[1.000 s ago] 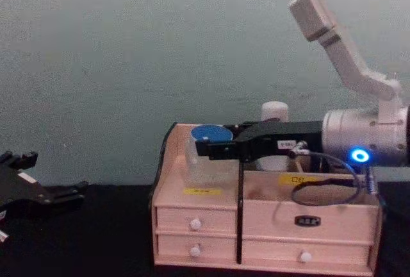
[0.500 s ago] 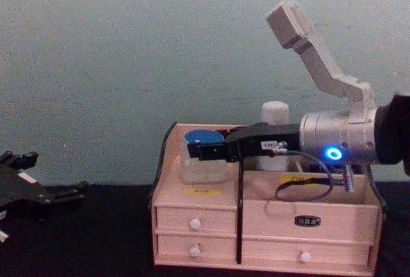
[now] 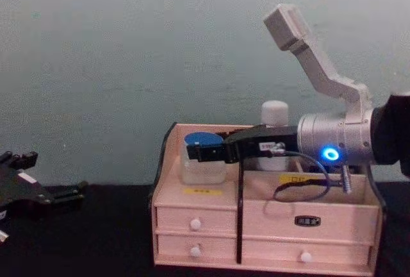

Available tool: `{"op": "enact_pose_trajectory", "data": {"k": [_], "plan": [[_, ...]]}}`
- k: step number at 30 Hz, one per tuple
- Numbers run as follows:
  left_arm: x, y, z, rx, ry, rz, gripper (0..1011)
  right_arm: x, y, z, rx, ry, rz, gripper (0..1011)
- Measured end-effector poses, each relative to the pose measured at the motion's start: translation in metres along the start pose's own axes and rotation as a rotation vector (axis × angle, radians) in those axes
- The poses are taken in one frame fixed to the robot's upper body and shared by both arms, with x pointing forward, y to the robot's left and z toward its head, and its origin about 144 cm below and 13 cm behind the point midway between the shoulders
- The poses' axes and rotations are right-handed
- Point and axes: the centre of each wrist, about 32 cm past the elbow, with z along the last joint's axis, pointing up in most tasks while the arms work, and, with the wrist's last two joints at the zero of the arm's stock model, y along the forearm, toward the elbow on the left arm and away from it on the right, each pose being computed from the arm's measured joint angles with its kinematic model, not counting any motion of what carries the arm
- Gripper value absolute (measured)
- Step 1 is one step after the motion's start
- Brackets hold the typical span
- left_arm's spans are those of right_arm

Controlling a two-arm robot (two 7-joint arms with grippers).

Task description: Pick up the facial cleanser and watermelon frost from the table and place them into the tiered storage box.

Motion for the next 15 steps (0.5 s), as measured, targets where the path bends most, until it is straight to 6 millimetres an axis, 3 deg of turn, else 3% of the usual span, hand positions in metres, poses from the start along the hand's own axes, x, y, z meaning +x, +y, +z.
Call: {"op": "enact_pose_trajectory", "data": {"k": [9,15], "plan": [[0.0000,0.0000,0.0000,0.000,0.000,0.000,1001,-0.0001,-0.0001,0.0004,0.002,-0.002,0.001,708],[0.0000,0.0000,0.0000,0.000,0.000,0.000,1001,-0.0002,-0.0001,0.0007,0.004,-0.003,0.002,869]]}}
